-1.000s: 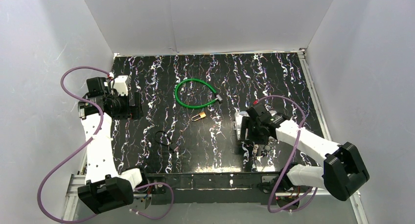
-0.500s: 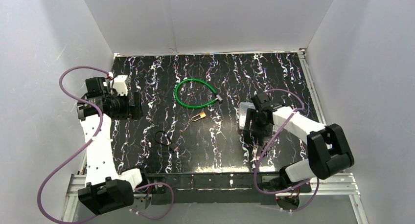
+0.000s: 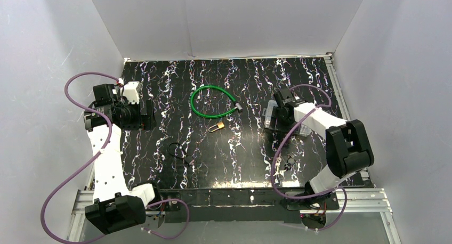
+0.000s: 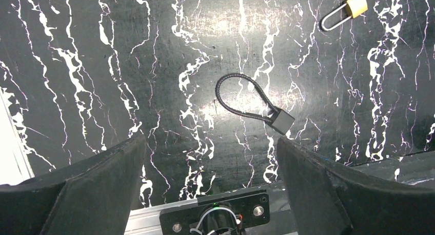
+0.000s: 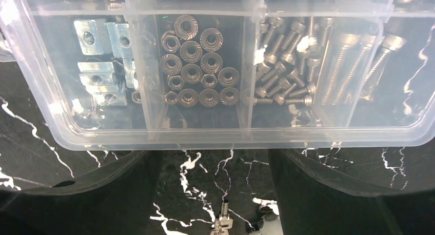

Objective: Unlock with the key
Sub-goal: Move the distractor to the center of the board, then move the lock to the center of the board.

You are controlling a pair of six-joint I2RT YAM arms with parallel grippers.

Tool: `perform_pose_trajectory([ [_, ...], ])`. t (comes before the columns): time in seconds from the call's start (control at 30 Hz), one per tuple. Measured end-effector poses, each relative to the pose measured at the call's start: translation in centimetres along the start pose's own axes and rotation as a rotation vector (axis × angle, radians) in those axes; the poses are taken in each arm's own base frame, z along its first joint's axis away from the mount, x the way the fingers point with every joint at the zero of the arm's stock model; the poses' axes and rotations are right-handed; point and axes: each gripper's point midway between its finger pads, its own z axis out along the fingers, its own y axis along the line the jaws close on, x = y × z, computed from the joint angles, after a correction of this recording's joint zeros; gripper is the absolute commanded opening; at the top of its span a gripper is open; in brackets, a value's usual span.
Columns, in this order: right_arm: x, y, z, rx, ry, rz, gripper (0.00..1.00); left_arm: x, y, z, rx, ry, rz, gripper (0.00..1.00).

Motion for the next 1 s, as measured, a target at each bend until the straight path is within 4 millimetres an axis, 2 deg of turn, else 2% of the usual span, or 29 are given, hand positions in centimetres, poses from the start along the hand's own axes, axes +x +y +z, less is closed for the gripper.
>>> perform_pose_trajectory([
  [0.23, -2.1, -0.2, 0.2, 0.047, -0.004, 0.0, 0.81, 0.3, -0.4, 0.4, 0.033, 0.006, 0.008, 1.0],
  [0.37, -3.4, 0.7, -0.8, 0.025, -0.026, 0.001, 0.8, 1.8, -0.9, 1.5, 0.085, 0.056, 0.029, 0.99],
  [0.47, -3.0, 2.2, -2.5, -0.014, -0.061, -0.039, 0.8, 3.4, -1.4, 2.2, 0.137, 0.103, 0.05, 1.0],
  [0.57, -1.4, 5.7, -5.3, -0.094, -0.102, -0.136, 0.8, 4.6, -1.8, 2.7, 0.17, 0.136, 0.064, 1.0],
  [0.67, 1.4, 10.7, -7.9, -0.202, -0.121, -0.268, 0.8, 5.1, -1.7, 3.1, 0.178, 0.158, 0.065, 1.0],
  [0.73, 3.5, 14.8, -9.6, -0.277, -0.123, -0.37, 0.8, 5.2, -1.6, 3.3, 0.178, 0.168, 0.06, 1.0],
  [0.87, 6.8, 22.6, -11.6, -0.385, -0.128, -0.526, 0.81, 5.5, -1.2, 3.6, 0.16, 0.191, 0.044, 1.0],
  [1.0, 10.3, 28.6, -12.1, -0.456, -0.119, -0.647, 0.84, 5.9, 0.5, 4.3, 0.081, 0.249, 0.016, 0.99],
])
